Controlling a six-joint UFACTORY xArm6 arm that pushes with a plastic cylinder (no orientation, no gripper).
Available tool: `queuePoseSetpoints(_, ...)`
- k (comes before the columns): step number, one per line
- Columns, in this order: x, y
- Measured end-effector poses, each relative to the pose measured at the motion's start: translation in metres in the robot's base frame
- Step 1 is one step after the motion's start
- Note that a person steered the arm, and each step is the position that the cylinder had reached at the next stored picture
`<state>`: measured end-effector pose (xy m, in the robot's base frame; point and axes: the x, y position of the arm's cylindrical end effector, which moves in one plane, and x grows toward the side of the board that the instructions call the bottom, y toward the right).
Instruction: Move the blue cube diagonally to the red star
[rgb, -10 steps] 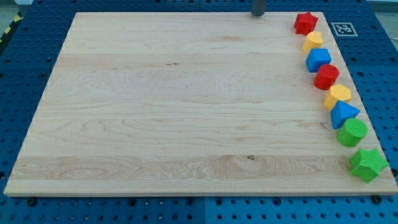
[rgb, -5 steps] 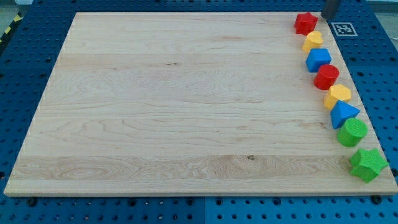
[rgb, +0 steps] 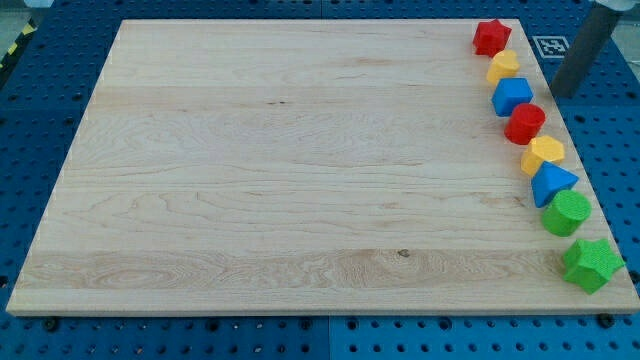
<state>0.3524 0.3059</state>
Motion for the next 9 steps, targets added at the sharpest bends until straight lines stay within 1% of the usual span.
queuePoseSetpoints(1, 0.017, -0.012)
queuePoseSetpoints(5, 0.015, -0.016)
queuePoseSetpoints(6, 0.015, -0.030)
queuePoseSetpoints(8, 0.015, -0.077)
queuePoseSetpoints(9, 0.006, -0.101)
